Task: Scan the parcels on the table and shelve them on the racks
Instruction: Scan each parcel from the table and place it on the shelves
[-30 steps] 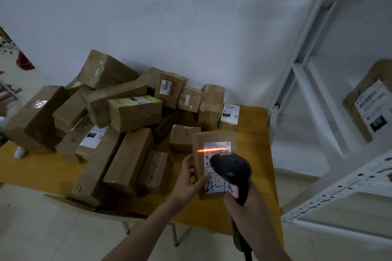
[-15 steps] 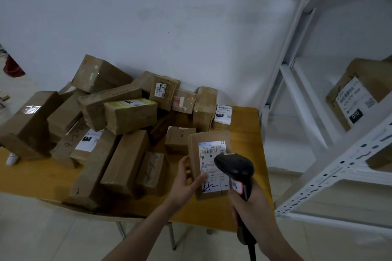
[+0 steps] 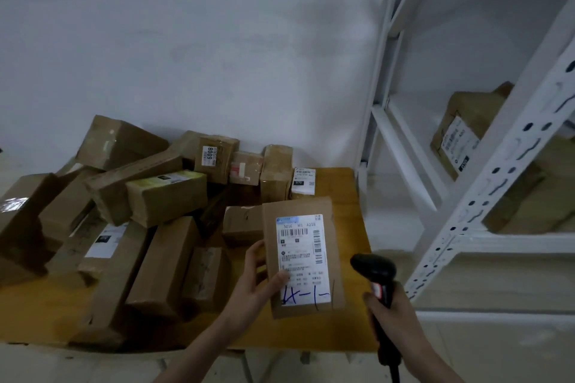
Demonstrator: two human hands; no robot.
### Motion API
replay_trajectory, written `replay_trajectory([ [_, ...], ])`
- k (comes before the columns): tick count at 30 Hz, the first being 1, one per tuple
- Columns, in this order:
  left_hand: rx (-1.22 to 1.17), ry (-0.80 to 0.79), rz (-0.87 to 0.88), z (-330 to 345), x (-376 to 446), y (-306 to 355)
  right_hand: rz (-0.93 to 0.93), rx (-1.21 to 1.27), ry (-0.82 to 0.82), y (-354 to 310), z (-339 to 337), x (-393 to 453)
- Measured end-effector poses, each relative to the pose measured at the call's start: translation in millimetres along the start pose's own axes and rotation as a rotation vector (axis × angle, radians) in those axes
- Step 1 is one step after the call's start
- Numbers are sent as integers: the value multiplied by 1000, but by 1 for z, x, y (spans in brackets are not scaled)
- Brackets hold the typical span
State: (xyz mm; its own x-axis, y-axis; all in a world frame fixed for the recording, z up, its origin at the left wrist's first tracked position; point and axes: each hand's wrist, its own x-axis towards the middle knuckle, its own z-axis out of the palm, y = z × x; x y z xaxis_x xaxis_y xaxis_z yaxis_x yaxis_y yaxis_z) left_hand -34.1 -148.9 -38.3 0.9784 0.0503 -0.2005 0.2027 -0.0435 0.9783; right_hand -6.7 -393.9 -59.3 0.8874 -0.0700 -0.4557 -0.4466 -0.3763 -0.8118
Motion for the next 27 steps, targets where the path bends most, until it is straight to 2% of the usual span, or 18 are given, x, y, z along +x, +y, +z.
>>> replay_trajectory([
  [9, 19, 128, -22, 31, -24, -1, 28, -6, -224, 60, 57, 105],
  [12, 32, 159, -31, 34, -23, -8, 46, 15, -253, 66, 69, 128],
  [19, 5, 158, -56, 27, -12, -21, 119, 76, -198, 68, 81, 143],
  [23, -1, 109, -56, 22, -1, -18, 153, -22, -99, 52, 83, 141],
  [25, -8, 86, -59, 20, 4, -12, 63, -261, 5, 45, 78, 137],
  [27, -25, 66, -60, 20, 6, -4, -145, -258, 48, 26, 59, 116],
])
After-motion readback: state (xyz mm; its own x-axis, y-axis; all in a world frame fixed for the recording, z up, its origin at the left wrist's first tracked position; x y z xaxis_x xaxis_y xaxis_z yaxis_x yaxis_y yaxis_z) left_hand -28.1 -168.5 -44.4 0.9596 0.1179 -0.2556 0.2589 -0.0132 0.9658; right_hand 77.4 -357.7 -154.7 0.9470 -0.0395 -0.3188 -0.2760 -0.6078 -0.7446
